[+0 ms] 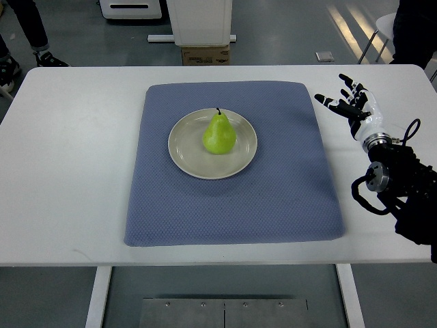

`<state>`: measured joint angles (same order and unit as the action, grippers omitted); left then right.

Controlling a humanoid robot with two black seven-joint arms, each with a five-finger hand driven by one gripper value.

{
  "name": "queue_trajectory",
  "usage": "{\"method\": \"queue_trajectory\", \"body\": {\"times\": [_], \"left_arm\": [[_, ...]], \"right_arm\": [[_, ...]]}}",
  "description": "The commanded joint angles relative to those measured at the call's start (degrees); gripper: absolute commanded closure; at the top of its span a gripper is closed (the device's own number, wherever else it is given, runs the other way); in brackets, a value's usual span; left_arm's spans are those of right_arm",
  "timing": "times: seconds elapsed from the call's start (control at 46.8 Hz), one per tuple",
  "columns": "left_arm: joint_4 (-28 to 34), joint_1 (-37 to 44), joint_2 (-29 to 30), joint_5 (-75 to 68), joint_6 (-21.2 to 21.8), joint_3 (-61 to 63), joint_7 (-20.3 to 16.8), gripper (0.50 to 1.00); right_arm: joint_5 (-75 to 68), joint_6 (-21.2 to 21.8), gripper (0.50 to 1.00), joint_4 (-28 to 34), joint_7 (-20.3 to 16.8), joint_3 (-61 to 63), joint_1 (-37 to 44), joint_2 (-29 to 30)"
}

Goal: Place pear on plate with right hand

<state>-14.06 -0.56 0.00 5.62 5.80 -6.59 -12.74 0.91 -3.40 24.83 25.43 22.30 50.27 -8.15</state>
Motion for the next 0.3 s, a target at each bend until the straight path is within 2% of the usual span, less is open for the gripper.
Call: {"method": "queue_trajectory", "body": {"times": [0.0,0.085,0.278], "left_arm": [[0.0,0.0,0.0,0.0,0.0,0.1,0.0,0.5],[0.0,0.0,0.0,0.0,0.0,0.0,0.0,0.5],[0.0,0.0,0.0,0.0,0.0,0.0,0.0,0.5]], "right_arm": [[-0.4,0.4,0.5,-1.0,-1.3,1.2,-0.2,0.5],[-1.1,0.4,0.5,-1.0,-2.7,2.6,-1.2,0.5],[-1.1,0.4,0.5,-1.0,-2.8,4.7,-1.6,0.5]]}}
